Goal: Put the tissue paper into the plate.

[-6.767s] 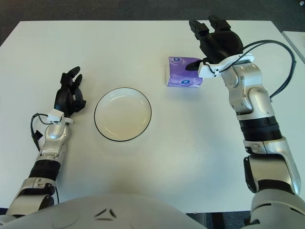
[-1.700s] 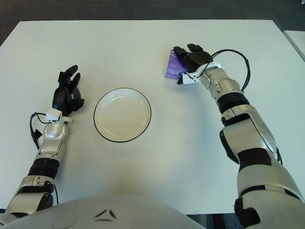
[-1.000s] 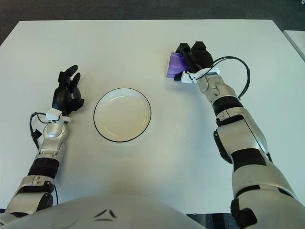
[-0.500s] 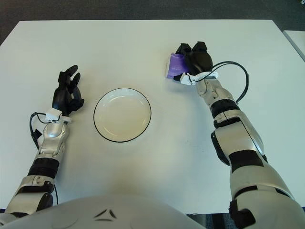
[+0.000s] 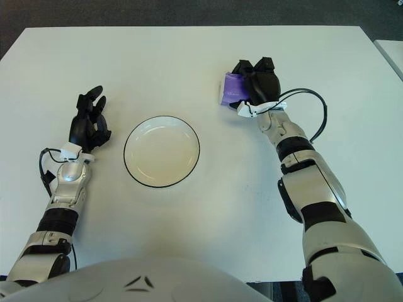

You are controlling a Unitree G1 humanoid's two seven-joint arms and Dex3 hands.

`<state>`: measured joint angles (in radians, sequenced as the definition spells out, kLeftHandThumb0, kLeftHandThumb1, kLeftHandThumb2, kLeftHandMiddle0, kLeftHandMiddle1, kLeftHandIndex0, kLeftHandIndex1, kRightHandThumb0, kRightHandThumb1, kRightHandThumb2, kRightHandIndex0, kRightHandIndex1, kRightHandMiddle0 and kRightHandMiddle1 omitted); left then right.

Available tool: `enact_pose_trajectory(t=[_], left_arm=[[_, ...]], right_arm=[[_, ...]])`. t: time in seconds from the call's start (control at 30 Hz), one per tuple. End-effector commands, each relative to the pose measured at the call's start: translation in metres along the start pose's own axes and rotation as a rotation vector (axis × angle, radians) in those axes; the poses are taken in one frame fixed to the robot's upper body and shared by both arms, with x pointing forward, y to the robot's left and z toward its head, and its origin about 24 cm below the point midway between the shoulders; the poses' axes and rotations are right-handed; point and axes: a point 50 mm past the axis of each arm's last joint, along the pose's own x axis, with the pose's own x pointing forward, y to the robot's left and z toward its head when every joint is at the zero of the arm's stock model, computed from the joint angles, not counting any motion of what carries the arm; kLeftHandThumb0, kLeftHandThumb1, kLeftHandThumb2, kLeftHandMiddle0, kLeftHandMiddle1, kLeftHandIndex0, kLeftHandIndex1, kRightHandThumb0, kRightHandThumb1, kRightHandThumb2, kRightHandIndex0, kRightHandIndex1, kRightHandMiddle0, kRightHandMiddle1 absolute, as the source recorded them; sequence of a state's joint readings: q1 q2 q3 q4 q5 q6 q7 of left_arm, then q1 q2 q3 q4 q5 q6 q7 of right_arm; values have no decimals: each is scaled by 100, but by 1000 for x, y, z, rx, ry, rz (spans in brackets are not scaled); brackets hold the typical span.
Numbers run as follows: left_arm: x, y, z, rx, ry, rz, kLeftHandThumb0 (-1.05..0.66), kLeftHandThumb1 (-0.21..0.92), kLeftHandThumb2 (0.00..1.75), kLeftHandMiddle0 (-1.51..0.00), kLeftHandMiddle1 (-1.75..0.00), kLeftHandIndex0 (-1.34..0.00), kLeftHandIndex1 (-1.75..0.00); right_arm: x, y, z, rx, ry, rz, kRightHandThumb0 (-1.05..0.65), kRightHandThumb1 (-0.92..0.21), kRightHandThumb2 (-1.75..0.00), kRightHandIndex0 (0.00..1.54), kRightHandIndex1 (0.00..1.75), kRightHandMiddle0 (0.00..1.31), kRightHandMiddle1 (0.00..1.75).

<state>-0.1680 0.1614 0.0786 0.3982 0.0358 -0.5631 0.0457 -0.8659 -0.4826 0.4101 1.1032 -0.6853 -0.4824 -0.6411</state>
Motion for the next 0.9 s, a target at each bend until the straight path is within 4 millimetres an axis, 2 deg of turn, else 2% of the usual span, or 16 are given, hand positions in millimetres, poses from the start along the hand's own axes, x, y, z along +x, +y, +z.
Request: enact_pose_trajectory(t=[0.0, 0.37, 0.67, 0.87], left_arm=[[-41, -7, -38, 0, 201, -8, -61, 92, 80, -36, -3, 0, -76], [-42, -6, -39, -7, 203, -5, -61, 92, 80, -37, -3, 0, -78], [-44, -6, -40, -11, 210, 0, -59, 92, 81, -37, -3, 0, -79], [-44, -6, -40, -12, 212, -5, -60, 92, 82, -37, -3, 0, -78]], right_arm=[[-9, 7, 0, 17, -2, 12, -11, -21, -139, 132, 175, 118, 175], [12, -31, 11, 23, -124, -128, -29, -44, -113, 128, 175, 106, 175], [20, -49, 28, 61, -185, -190, -32, -50, -108, 130, 175, 105, 175], [24, -67, 52, 96, -268, -257, -30, -50, -107, 132, 175, 106, 175]])
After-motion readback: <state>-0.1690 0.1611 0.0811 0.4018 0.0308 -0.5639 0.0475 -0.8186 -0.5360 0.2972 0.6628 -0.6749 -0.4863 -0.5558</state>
